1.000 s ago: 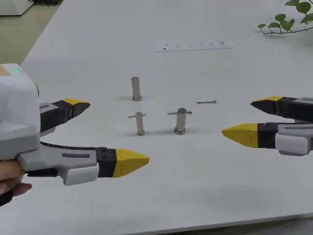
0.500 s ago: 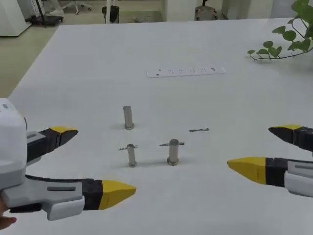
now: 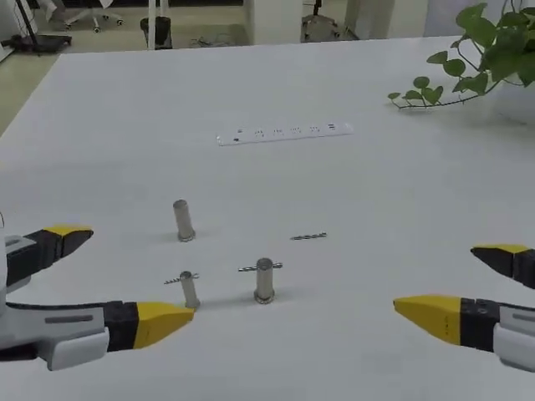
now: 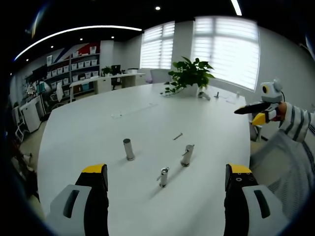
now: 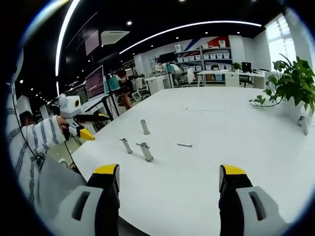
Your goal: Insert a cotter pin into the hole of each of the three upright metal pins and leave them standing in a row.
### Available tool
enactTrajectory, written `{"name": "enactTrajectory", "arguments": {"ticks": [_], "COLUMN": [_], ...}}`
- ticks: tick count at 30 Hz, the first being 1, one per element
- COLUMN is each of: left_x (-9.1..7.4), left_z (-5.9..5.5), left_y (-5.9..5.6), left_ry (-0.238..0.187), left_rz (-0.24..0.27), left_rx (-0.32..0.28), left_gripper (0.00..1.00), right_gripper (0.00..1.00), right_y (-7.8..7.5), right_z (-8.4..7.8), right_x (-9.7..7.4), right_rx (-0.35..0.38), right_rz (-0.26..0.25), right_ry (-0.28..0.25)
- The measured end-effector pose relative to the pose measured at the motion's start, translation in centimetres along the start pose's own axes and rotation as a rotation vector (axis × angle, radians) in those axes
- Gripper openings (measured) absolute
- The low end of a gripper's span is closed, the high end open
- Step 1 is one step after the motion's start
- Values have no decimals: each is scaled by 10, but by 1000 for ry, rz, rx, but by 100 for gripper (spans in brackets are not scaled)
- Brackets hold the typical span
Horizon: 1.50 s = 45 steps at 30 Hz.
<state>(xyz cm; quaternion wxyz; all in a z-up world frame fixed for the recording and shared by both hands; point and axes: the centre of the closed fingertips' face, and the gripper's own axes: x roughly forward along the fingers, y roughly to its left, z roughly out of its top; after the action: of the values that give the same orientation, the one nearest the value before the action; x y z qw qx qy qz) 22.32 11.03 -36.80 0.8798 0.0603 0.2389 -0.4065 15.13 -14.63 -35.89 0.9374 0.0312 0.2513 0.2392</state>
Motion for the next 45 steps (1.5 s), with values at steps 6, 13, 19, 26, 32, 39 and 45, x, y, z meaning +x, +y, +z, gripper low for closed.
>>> {"name": "enactTrajectory", "arguments": {"ticks": [6,13,19,26,32,39,45], "left_x": [12,29,43,64,82,99,117], "left_z": [12,18,17,11,12,15,3], "left_y": [21,41,54,68,79,88,93], "left_ry": [-27,-39,-34,1,-23,-55,-23], "left_rz": [28,49,51,43,38,46,37], "left_rx": [-17,-40,-53,-11,-28,-26,-25], "left_gripper": [97,93,87,78,66,57,45], "right_gripper": [81,81,80,79,79,78,77], "right_y": [-1,2,2,-2,-4,-3,-5], "right_z": [-5,-11,-16,-17,-18,-18,-15], "right_x": [-5,-8,-9,-13,-16,-13,-10], "right_rx": [8,53,73,89,97,113,107], "right_rz": [-30,-53,-62,-86,-103,-96,-98], "right_ry": [17,23,34,34,37,41,49]}}
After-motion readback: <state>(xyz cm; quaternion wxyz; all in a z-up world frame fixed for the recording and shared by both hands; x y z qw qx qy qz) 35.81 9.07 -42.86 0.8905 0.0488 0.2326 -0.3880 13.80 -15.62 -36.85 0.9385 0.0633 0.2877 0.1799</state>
